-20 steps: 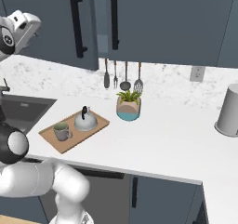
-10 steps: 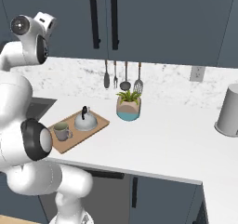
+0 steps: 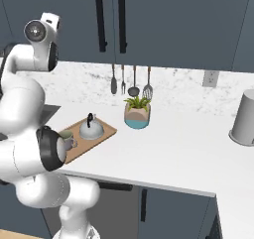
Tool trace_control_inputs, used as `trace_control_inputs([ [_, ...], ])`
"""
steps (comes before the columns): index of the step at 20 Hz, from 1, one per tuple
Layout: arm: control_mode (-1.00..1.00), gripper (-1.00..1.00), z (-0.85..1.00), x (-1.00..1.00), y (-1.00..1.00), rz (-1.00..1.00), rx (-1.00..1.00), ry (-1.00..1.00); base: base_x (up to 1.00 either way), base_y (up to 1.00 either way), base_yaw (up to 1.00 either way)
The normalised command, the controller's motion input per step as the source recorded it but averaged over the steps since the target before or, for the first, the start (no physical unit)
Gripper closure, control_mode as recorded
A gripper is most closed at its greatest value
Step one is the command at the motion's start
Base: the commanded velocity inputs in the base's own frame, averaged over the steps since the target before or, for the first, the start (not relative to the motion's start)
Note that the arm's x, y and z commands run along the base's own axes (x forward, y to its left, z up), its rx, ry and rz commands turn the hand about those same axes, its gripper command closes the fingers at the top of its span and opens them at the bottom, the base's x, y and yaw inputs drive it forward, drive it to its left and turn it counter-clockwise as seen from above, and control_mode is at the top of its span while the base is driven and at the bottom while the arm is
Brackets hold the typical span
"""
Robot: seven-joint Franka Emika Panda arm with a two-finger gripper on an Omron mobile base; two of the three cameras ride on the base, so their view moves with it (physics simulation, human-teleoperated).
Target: Pick the kettle from the counter and place it on the tray. Then pick the mug from the cabinet and place it on the tray. Then close the cabinet doors.
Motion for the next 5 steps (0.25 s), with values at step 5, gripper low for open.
trace_control_inputs([
  [5,-1.00,-1.00,-0.49,0.79,-0.06,0.12,-0.21,-0.05,0.00,0.00,0.00],
])
